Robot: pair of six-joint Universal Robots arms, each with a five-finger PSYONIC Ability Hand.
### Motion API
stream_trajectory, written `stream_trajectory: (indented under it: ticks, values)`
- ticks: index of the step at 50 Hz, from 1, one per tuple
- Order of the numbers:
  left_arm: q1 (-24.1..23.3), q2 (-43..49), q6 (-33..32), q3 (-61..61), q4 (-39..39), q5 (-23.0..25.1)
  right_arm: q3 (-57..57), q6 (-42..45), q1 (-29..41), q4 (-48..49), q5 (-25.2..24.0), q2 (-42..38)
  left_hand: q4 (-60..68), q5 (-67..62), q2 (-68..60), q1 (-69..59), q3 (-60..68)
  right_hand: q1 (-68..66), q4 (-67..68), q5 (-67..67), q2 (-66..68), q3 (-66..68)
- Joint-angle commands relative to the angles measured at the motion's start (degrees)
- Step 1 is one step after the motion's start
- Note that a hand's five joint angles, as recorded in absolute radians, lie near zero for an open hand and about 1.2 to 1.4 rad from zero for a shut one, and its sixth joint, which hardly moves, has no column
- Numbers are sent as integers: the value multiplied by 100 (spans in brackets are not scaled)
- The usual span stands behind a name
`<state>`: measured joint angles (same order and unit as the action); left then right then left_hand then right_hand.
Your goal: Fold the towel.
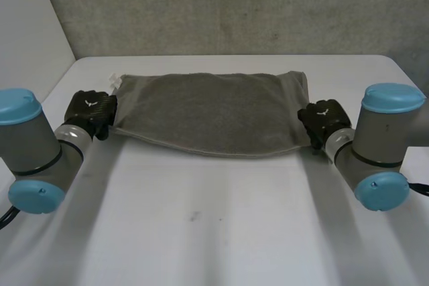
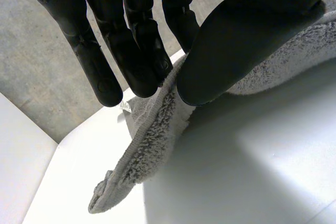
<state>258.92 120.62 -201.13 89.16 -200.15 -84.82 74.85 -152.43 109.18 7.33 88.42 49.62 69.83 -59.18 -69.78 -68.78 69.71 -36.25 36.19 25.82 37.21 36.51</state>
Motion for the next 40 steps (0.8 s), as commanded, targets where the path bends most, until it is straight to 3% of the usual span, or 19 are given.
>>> stream_trajectory:
  ticks: [1, 13, 14, 15, 17, 26, 32, 35, 37, 40]
  values:
    - [0, -29, 21, 49, -7, 1, 65, -85, -195, 5, 44, -57, 1017, -1082, -1022, -1122, 1029, -24, 31, 67, -72, -2]
    - [-8, 23, 21, 49, -15, 1, 74, -147, -239, -13, -158, -163, 1017, -1082, -1022, -1122, 1029, -596, 602, 639, 500, 570]
    - [-8, 23, 21, 49, -15, 1, 74, -181, -239, -13, -184, -171, 1017, -1082, -1022, -1122, 1029, -1645, 1652, 1688, 1549, 1619]
    - [-8, 41, 12, 49, -15, 1, 74, -182, -239, -13, -184, -171, 1017, -1082, -1022, -1122, 1029, -1656, 1662, 1699, 1560, 1630]
    - [-8, 50, 3, 57, -7, -8, 74, -278, -256, -13, -202, -189, 1017, -1082, -1022, -1122, 1029, -4365, 4371, 4407, 4269, 4339]
    - [18, -467, -102, 408, 528, 18, 399, -94, -503, -505, -246, 655, 1017, -1082, -1022, -1122, 1029, -4375, 4381, 4418, 4279, 4349]
    - [141, -1102, -217, 972, 1074, 97, 1208, 741, -564, -1638, -413, 1498, 1017, -1082, -1022, -1122, 1029, -4375, 4381, 4418, 4279, 4349]
    - [264, -1682, -612, 1473, 1575, 282, 1680, 1353, -590, -2233, -570, 2032, 1017, -1082, -1022, -1122, 1029, -4375, 4381, 4418, 4279, 4349]
    - [299, -2311, -1285, 1892, 2188, 535, 1928, 1620, -661, -2553, -615, 2281, 1017, -1082, -1022, -1122, 1029, -4375, 4381, 4418, 4279, 4349]
    - [326, -2640, -1614, 2114, 2437, 651, 2324, 2060, -907, -3150, -677, 2764, 1017, -1082, -1022, -1122, 1029, -4375, 4381, 4418, 4279, 4349]
